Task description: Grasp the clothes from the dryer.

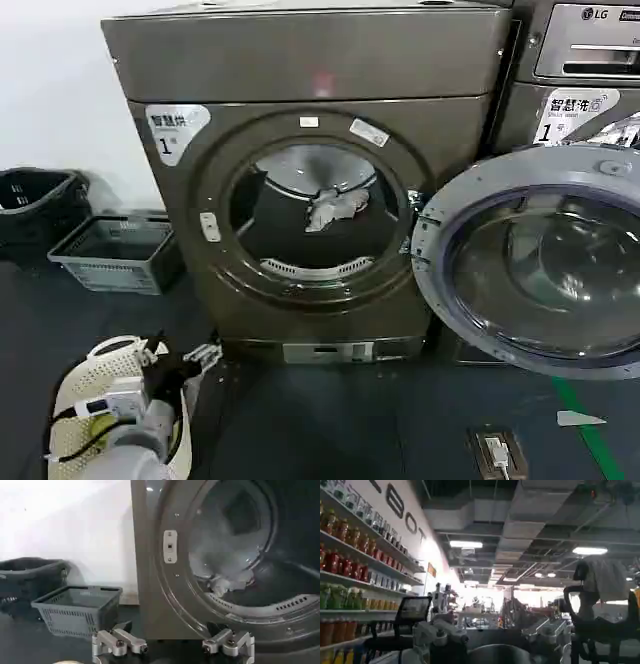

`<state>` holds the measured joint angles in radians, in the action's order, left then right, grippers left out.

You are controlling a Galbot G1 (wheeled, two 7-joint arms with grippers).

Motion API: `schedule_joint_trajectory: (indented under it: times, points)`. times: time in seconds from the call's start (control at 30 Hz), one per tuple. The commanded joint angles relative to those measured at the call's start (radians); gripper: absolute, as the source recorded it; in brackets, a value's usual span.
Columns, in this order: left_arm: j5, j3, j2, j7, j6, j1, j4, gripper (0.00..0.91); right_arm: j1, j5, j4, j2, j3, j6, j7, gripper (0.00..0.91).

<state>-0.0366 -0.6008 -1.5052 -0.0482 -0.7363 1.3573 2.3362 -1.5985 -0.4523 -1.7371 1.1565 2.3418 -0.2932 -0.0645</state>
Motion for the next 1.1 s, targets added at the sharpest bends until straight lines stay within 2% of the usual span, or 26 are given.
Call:
schedule_joint_trajectory:
  times: [0.03,1.1]
  points:
    - [0.016,0.001,0.001,0.005,-0.049,0.005,0.000,0.907,-0.001,-0.014,0.030,-0.004,-0.026,0.118,-0.028,0.907]
    - [0.016,0.006,0.000,0.011,-0.049,0.007,0.005,0.907,0.000,-0.007,0.044,0.002,-0.027,0.113,-0.054,0.907]
